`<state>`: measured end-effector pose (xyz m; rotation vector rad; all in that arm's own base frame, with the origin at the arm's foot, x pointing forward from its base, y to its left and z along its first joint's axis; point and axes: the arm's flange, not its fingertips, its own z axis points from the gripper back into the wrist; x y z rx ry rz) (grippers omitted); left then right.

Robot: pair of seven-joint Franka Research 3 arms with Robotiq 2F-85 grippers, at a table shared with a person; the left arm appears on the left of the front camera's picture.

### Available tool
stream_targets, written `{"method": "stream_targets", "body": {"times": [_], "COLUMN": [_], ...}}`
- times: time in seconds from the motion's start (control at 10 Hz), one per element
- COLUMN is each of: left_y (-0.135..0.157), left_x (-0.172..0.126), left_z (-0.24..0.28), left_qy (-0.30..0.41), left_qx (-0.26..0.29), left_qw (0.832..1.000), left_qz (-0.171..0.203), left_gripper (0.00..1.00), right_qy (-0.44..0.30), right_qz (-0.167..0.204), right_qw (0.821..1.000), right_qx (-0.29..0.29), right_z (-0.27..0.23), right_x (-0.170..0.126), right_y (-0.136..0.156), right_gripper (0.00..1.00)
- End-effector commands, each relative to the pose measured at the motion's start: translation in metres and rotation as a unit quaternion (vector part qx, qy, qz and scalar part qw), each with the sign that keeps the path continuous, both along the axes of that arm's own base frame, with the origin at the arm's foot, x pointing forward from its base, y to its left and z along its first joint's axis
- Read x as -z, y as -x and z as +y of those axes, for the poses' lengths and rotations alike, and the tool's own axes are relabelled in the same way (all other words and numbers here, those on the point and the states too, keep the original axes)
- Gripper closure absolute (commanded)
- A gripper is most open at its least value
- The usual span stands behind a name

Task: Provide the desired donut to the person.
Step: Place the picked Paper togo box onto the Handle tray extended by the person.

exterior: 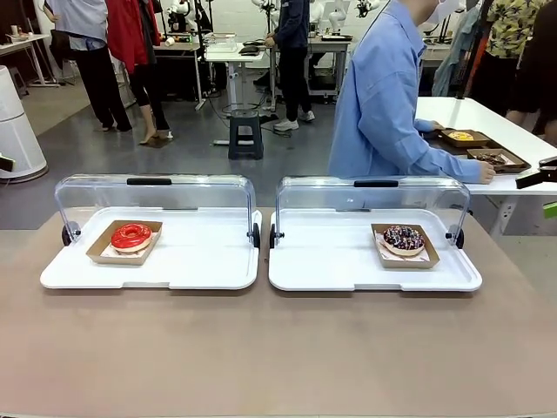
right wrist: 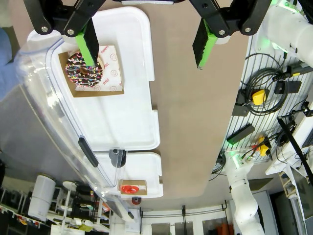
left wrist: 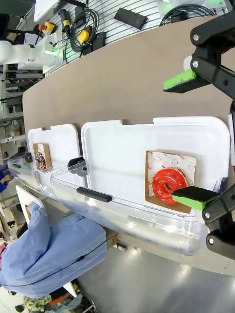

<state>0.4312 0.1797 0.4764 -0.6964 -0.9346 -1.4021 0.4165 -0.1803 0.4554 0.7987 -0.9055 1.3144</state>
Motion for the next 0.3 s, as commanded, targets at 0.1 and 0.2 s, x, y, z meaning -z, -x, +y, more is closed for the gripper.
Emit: {"method": "stream_targets", "body": {"times": [0.1, 0.2], "left_y": [0.0008, 0.0008], "left_x": [0.0002, 0.0002], "left_z": [0.0000, 0.0000], "left_qy": [0.008, 0.008], "left_qx": [-0.003, -0.003], "left_qw": [1.000, 1.000], "left_qz": [-0.002, -0.002], "left_gripper": [0.00, 0.00], "right_qy": [-0.004, -0.004], "right_qz": [-0.001, -0.001], "right_qw": [1.000, 1.000], "right_qx": [-0.002, -0.002], "right_z": [0.0004, 0.0004], "right_x": [0.0006, 0.0006], "right_y": [0.0009, 0.0009], "right_gripper": [0.00, 0.00]}}
